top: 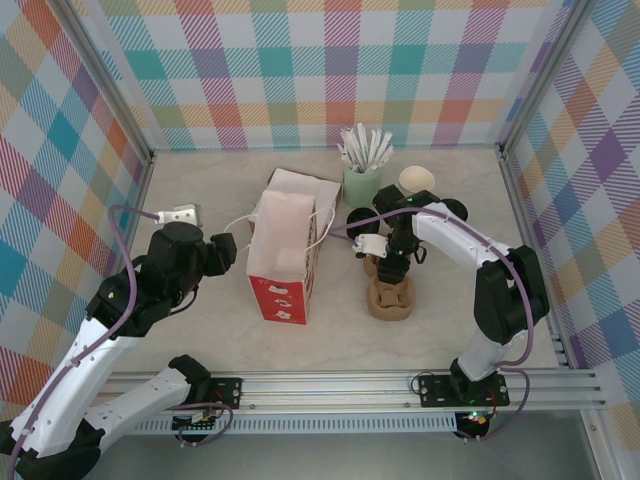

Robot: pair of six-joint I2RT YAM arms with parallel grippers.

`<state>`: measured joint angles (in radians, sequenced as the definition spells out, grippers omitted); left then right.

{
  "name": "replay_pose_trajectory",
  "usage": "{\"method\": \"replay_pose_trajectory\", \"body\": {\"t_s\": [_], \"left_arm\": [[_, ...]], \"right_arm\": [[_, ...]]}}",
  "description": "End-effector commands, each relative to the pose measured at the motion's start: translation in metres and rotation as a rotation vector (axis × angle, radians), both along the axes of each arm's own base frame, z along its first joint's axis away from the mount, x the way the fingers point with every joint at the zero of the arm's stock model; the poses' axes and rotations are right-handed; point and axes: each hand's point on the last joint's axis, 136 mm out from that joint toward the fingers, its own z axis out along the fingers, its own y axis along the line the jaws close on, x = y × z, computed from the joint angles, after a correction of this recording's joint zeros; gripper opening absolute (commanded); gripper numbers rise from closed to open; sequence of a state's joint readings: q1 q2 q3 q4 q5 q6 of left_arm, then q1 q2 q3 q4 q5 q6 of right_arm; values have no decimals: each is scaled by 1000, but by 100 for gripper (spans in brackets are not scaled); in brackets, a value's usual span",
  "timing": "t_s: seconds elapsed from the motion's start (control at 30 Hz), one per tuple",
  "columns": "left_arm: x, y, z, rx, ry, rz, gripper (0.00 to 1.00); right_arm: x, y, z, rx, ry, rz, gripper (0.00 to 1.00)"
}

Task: Pack the takeout coffee

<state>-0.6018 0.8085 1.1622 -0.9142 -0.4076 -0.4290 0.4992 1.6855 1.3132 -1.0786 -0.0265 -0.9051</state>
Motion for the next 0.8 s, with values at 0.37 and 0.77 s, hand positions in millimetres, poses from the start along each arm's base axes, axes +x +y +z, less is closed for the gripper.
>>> {"method": "replay_pose_trajectory", "body": {"t_s": [0.37,0.77], "left_arm": [[-2,-23,9,-20,-26,-139,66],[-23,-92,34,-245,-11,-444,61]], "right_arm": [[-3,0,20,24,-23,-6,46],[-5,-1,19,68,-13,-81,54]]}}
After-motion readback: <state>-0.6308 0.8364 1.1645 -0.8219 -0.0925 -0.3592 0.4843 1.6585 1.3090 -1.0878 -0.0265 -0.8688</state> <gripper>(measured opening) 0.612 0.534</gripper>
